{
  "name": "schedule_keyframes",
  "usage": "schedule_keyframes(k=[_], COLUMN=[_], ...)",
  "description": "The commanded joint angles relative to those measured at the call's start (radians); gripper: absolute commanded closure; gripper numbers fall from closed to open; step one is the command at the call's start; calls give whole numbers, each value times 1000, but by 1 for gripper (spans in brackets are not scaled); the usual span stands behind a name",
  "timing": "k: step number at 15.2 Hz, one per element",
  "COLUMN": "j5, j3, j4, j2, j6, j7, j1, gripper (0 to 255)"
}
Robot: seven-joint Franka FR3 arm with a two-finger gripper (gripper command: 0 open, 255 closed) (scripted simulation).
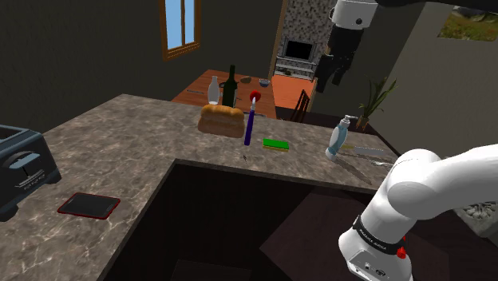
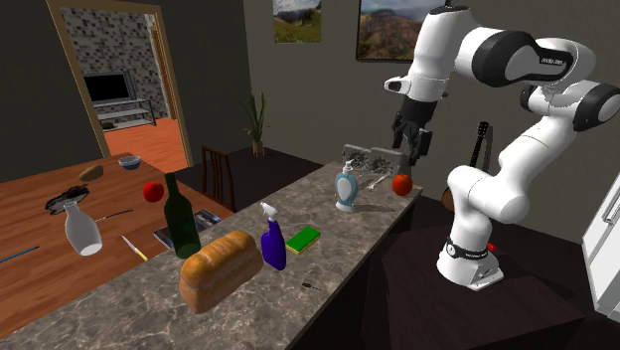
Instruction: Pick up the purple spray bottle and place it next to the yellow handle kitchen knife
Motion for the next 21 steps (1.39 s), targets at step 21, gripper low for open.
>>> schedule_keyframes(k=[21], j5=[36], j3=[-3], j4=[306], j2=[699], j6=[382], j7=[363], j1=[-135], gripper=[0])
